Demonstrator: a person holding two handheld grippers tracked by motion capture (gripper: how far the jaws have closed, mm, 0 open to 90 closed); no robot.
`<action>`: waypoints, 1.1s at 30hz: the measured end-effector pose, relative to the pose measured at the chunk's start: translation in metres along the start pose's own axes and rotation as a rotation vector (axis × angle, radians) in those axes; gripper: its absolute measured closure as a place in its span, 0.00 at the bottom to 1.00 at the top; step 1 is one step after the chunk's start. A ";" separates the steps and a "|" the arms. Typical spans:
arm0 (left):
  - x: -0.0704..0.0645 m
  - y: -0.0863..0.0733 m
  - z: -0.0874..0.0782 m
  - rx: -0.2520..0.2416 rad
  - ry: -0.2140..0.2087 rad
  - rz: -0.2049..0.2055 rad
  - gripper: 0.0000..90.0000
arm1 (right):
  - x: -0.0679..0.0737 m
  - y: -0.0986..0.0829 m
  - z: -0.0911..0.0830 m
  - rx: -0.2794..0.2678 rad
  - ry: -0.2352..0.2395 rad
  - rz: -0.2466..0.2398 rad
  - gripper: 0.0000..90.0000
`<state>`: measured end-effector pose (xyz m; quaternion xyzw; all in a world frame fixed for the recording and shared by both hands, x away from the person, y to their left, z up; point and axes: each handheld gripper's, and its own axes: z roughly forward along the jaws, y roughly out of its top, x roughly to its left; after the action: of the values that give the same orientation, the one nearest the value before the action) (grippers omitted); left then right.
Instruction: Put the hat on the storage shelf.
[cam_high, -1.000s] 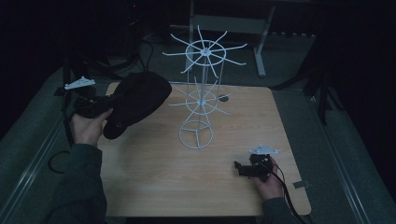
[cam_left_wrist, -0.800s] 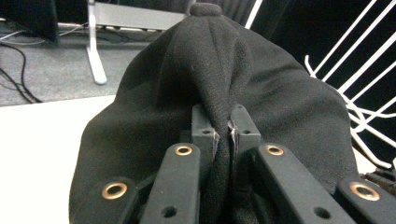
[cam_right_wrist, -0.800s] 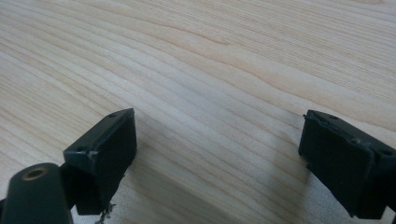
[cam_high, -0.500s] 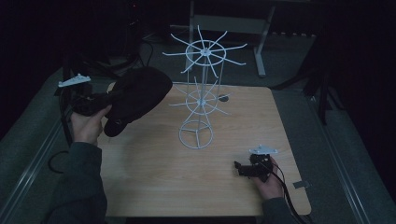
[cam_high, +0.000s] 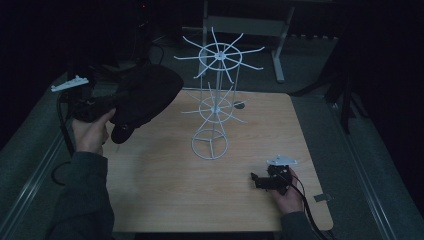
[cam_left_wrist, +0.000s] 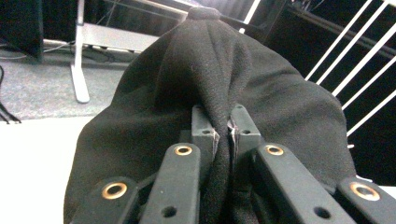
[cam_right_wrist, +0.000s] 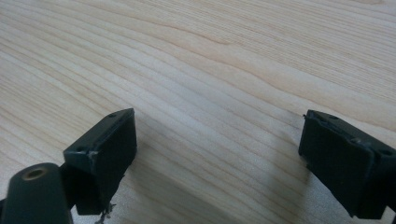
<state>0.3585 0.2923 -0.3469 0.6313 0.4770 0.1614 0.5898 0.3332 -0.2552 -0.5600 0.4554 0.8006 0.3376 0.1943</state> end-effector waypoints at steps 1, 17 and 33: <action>-0.001 0.001 -0.001 -0.004 -0.003 0.000 0.94 | 0.000 0.000 0.000 0.000 0.000 0.000 0.12; -0.009 0.010 -0.011 -0.073 -0.054 -0.016 0.94 | 0.000 0.000 0.000 0.002 0.001 0.002 0.12; -0.013 0.015 -0.021 -0.138 -0.076 -0.042 0.94 | 0.000 0.000 0.000 0.001 0.001 0.000 0.12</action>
<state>0.3425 0.2962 -0.3230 0.5846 0.4552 0.1572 0.6529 0.3332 -0.2552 -0.5599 0.4555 0.8008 0.3373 0.1937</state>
